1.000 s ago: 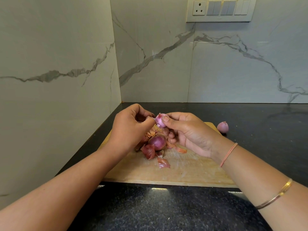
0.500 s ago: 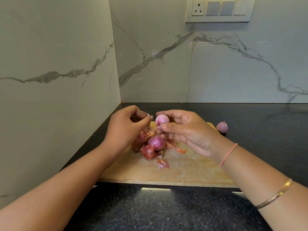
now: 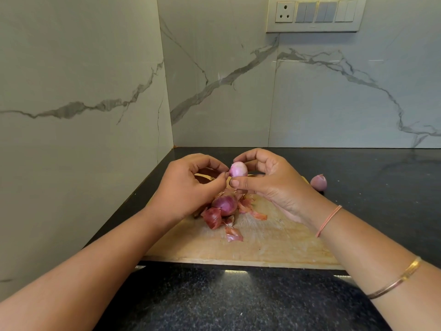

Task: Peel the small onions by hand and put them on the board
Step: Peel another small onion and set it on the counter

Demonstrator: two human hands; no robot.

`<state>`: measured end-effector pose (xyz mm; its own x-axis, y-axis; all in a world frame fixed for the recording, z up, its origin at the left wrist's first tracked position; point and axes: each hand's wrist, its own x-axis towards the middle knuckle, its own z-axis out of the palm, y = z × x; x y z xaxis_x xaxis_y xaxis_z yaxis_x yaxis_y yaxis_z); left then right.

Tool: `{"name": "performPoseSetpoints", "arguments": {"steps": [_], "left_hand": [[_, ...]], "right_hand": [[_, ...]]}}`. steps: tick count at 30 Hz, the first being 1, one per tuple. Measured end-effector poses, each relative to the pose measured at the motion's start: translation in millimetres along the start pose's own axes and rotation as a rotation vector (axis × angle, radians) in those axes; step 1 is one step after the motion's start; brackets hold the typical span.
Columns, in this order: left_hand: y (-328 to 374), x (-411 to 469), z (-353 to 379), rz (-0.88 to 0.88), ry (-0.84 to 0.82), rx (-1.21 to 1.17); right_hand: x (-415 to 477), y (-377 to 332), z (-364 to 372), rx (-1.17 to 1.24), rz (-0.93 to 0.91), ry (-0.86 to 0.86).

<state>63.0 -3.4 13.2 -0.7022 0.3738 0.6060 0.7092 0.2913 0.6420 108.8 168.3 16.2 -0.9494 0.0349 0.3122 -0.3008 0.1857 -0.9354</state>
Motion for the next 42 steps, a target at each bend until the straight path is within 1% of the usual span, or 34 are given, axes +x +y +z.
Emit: {"name": "performPoseSetpoints", "arguments": {"steps": [3,7,11,17,21,25,31,34,39,42], "left_hand": [[1.0,-0.3,2.0,0.031,0.021,0.074],[0.2,0.6,6.2,0.022,0.045,0.151],[0.9,1.5,8.0,-0.034,0.058,0.094],[1.2,3.0,8.4,-0.144,0.076,-0.068],[0.4,3.3,7.9,-0.158,0.064,-0.116],[-0.4,3.5,8.5,-0.171,0.063,-0.151],[-6.7,6.8,1.8,-0.236,0.103,-0.264],[-5.6,5.0,3.3,-0.214,0.084,-0.228],[1.0,1.3,6.0,-0.173,0.056,-0.223],[2.8,1.0,6.2,-0.168,0.045,-0.247]], "right_hand": [[-0.7,0.0,2.4,-0.051,-0.022,-0.001],[-1.4,0.6,4.8,-0.068,-0.041,0.003],[-0.5,0.3,4.4,-0.033,-0.040,-0.011],[-0.3,0.6,3.6,0.114,0.016,-0.039],[-0.6,-0.5,2.6,0.275,0.069,-0.074],[-1.8,-1.4,3.6,0.382,0.100,-0.087],[1.1,-7.2,-0.1,0.553,0.116,-0.031],[0.5,-5.2,-0.3,0.502,0.100,-0.030],[-0.7,-0.6,1.0,0.153,-0.002,-0.018],[0.3,-0.8,2.4,0.057,-0.065,0.024]]}}
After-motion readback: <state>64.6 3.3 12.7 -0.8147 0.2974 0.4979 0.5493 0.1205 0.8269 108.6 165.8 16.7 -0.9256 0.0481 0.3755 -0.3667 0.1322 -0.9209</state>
